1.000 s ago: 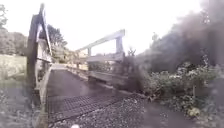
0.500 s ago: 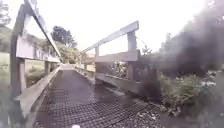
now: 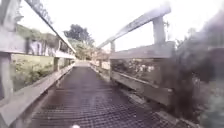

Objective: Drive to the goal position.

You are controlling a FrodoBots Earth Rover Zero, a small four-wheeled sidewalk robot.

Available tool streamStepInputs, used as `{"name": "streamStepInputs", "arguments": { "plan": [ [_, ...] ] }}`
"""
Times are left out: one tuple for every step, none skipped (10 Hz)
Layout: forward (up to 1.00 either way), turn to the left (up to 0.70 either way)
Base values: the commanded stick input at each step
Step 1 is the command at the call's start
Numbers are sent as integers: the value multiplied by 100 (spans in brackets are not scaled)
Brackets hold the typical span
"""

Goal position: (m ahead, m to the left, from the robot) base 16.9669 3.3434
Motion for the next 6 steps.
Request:
{"name": "streamStepInputs", "arguments": {
  "plan": [
    [85,34],
    [85,34],
    [85,34],
    [85,31],
    [85,26],
    [85,10]
  ]
}}
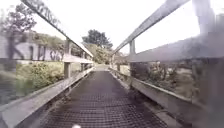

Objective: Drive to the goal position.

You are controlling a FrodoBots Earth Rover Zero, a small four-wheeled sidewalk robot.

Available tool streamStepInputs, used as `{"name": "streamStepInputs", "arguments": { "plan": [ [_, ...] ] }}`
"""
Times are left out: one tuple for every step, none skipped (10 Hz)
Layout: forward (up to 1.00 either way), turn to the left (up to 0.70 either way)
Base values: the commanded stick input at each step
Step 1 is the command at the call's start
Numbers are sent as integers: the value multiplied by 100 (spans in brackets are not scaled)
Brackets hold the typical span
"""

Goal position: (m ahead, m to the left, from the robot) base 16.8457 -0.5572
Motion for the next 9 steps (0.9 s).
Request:
{"name": "streamStepInputs", "arguments": {
  "plan": [
    [85,0],
    [85,0],
    [85,0],
    [85,0],
    [85,0],
    [85,0],
    [85,0],
    [85,0],
    [85,0]
  ]
}}
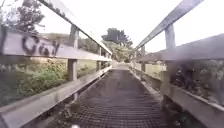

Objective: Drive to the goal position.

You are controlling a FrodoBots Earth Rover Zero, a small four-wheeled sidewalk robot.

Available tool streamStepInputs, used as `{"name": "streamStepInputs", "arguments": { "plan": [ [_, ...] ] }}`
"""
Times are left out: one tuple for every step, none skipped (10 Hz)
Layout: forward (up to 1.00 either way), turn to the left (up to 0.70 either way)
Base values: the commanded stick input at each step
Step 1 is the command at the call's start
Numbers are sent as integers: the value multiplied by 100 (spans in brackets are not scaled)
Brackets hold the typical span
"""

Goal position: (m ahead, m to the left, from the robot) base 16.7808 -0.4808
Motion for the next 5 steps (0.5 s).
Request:
{"name": "streamStepInputs", "arguments": {
  "plan": [
    [85,0],
    [85,0],
    [85,0],
    [85,0],
    [85,0]
  ]
}}
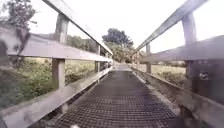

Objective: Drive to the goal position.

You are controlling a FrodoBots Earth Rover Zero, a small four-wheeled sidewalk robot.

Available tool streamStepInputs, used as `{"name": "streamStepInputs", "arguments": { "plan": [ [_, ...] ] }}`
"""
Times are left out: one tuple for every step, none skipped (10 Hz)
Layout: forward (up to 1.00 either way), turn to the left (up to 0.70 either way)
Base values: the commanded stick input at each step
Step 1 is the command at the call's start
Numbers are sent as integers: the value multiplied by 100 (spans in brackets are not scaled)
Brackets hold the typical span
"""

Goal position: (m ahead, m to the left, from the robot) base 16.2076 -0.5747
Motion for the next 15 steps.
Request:
{"name": "streamStepInputs", "arguments": {
  "plan": [
    [85,0],
    [85,0],
    [85,0],
    [85,0],
    [85,-11],
    [85,-21],
    [85,-31],
    [85,0],
    [85,0],
    [85,0],
    [85,0],
    [85,0],
    [85,0],
    [85,0],
    [85,0]
  ]
}}
